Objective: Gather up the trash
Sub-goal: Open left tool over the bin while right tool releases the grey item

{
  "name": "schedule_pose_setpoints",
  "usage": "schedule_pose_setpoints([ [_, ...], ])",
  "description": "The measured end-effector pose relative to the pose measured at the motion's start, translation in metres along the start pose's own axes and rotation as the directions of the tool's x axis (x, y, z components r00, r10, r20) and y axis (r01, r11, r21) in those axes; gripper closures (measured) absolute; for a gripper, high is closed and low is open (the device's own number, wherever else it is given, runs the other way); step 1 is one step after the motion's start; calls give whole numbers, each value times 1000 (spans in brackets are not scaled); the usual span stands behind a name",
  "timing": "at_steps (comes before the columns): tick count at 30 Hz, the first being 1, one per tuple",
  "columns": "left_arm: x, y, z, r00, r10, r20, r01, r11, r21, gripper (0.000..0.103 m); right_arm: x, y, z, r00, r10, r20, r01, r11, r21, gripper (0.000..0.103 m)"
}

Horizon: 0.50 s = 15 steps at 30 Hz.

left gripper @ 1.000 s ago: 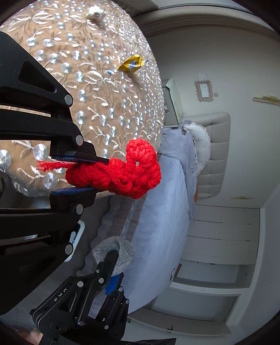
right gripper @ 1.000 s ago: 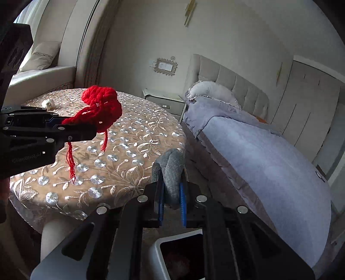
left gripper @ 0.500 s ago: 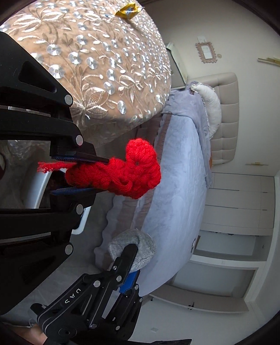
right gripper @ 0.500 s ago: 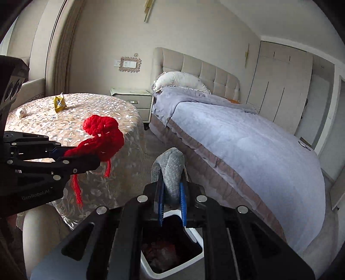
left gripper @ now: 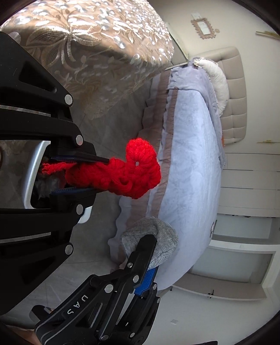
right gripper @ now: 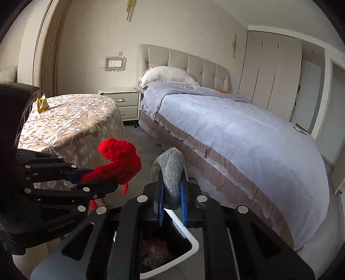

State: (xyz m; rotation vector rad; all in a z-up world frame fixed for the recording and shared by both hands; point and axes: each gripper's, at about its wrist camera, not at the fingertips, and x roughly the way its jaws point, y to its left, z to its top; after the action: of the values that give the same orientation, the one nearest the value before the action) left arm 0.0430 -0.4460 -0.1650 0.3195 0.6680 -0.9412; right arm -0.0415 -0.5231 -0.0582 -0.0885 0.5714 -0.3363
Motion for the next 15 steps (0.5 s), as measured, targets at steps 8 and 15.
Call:
schedule_pose_setpoints([
  [8,71,-6,-9,981,-50,-187,48,999,-14,36,27,-28,-22,998,4,-69,0,999,48,89],
  [15,111,-13,-24,951,25,-307,-7,998,60,4,45,-38,-35,995,13,-103,-5,997,71,89],
])
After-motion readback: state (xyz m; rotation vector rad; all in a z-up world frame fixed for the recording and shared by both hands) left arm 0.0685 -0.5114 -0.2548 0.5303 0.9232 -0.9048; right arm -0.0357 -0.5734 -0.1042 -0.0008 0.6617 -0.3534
